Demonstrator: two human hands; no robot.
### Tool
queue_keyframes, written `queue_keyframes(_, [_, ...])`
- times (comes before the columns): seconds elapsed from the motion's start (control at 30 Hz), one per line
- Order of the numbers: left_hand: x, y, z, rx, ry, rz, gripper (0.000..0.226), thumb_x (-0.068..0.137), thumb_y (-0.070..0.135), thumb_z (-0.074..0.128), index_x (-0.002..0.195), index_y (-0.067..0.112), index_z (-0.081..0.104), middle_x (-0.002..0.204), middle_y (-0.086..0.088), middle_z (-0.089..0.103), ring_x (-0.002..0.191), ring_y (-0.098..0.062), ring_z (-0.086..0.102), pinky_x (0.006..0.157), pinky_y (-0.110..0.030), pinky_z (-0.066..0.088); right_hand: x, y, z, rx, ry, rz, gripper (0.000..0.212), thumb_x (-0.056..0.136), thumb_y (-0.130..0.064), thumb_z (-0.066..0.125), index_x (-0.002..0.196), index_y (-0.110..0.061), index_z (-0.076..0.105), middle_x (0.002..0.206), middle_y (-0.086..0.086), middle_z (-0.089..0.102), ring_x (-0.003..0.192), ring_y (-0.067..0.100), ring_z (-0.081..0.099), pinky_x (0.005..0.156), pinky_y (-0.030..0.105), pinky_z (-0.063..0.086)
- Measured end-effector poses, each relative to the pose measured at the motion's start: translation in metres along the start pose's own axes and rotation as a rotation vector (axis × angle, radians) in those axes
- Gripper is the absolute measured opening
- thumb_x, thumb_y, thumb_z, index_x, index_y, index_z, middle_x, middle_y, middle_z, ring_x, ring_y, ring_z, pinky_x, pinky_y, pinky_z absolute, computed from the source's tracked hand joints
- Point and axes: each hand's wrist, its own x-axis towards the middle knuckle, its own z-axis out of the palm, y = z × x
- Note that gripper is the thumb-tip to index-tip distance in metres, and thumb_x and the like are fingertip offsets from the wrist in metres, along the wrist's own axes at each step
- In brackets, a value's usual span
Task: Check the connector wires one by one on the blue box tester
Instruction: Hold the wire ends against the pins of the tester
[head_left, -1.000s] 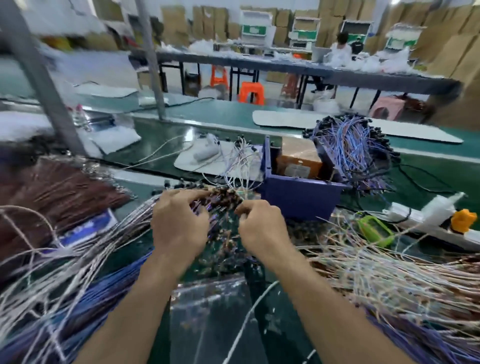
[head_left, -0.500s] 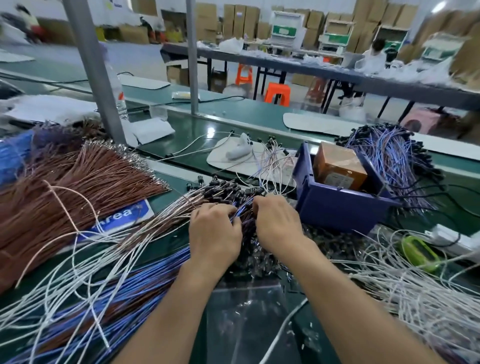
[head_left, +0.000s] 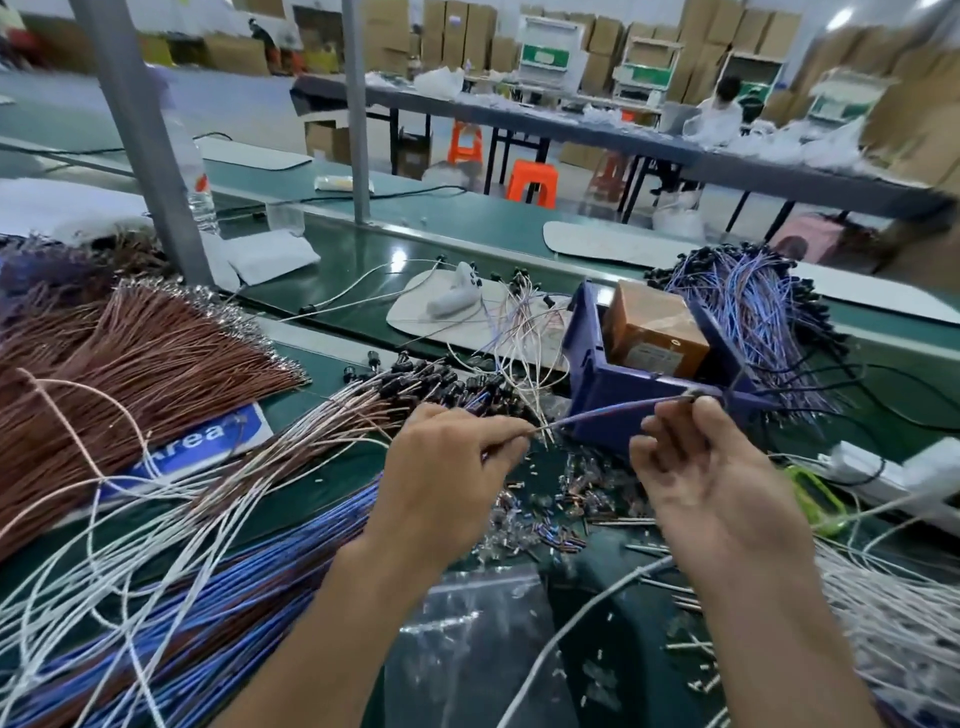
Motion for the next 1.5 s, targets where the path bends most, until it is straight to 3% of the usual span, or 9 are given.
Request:
queue_keyframes(0.2, [-0.014,0.024,0.02,0.001,-0.176,0.183,0.015,0.088,0.033,0.071,0.098,0.03,0.083,0.073,0.005,0.073,0.069,-0.017,0.063,0.07,-0.024,0.037,-0.002,-0.007,-0.021,0.155,-0.103,0.186,0.035,0.105,-0.032,0.045,0.081,-0.017,0.066,0.074,0.001,0.065,0.069,0.019,0.067,0.072,0.035,0.058])
queue_keyframes(0.33, [-0.013,0.027,0.02,-0.263,-0.349,-0.097,0.016,0.088,0.027,0.081,0.098,0.04,0.082,0.062,0.025,0.065,0.059,0.005,0.056,0.058,-0.009,0.038,0.002,-0.028,-0.049,0.213,-0.055,0.126,0.034,0.104,-0.032,0.045,0.079,-0.017,0.062,0.057,-0.004,0.041,0.045,0.013,0.029,0.05,0.025,0.038])
queue_keyframes(0.47, [-0.003,0.016,0.01,-0.385,-0.351,-0.329,0.028,0.078,0.016,0.089,0.076,0.043,0.082,0.058,0.007,0.072,0.043,0.0,0.046,0.045,-0.011,0.034,0.002,-0.045,-0.071,0.096,-0.041,0.05,0.026,0.096,-0.031,0.057,0.077,-0.015,0.065,0.048,-0.005,0.033,0.038,0.01,0.019,0.041,0.023,0.031])
queue_keyframes(0.7, [0.005,0.001,0.0,-0.52,-0.225,-0.5,0.025,0.062,0.022,0.092,0.081,0.034,0.083,0.072,-0.001,0.078,0.062,-0.011,0.071,0.057,-0.016,0.053,-0.006,-0.058,-0.093,-0.549,-0.065,0.042,0.036,0.103,-0.025,0.054,0.082,-0.003,0.074,0.047,0.009,0.042,0.035,0.013,0.026,0.046,0.029,0.019])
queue_keyframes(0.93, [-0.002,0.03,0.012,-0.815,-0.58,-0.464,0.019,0.061,-0.004,0.09,0.072,0.009,0.082,0.059,-0.004,0.07,0.051,-0.006,0.06,0.051,-0.014,0.047,-0.022,-0.032,-0.064,-1.04,-0.498,0.192,0.02,0.091,-0.035,0.071,0.09,-0.017,0.081,0.062,-0.005,0.062,0.047,0.007,0.039,0.043,0.017,0.031])
queue_keyframes(1.13, [-0.007,0.04,0.025,-0.817,-0.497,-0.44,0.021,0.074,-0.011,0.082,0.071,0.01,0.082,0.066,-0.009,0.074,0.058,-0.008,0.065,0.057,-0.016,0.05,-0.016,0.0,-0.051,-1.078,-0.275,-0.082,0.031,0.062,-0.035,0.083,0.074,-0.014,0.063,0.061,-0.012,0.054,0.059,0.006,0.047,0.057,0.024,0.039])
queue_keyframes(1.27, [-0.007,0.039,0.026,-0.812,-0.468,-0.441,0.02,0.078,-0.01,0.078,0.078,0.009,0.083,0.074,-0.011,0.077,0.064,-0.01,0.069,0.061,-0.017,0.053,-0.014,0.007,-0.049,-1.117,-0.38,-0.088,0.037,0.06,-0.042,0.077,0.096,-0.034,0.074,0.09,-0.017,0.075,0.085,-0.002,0.069,0.082,0.031,0.057])
queue_keyframes(1.4, [-0.005,0.038,0.028,-0.778,-0.366,-0.421,0.021,0.077,-0.008,0.08,0.075,0.013,0.083,0.074,-0.009,0.078,0.064,-0.009,0.071,0.062,-0.016,0.054,-0.013,0.015,-0.048,-1.052,-0.401,-0.054,0.027,0.07,-0.042,0.075,0.084,-0.02,0.078,0.067,0.001,0.073,0.064,0.013,0.061,0.069,0.042,0.052])
queue_keyframes(1.5, [-0.001,0.029,0.024,-0.772,-0.286,-0.484,0.014,0.069,0.007,0.086,0.076,0.02,0.084,0.069,-0.005,0.077,0.059,-0.007,0.067,0.058,-0.016,0.053,-0.01,0.013,-0.05,-0.928,-0.322,-0.084,0.013,0.083,-0.024,0.079,0.077,-0.013,0.076,0.053,0.004,0.067,0.05,0.012,0.053,0.056,0.021,0.042])
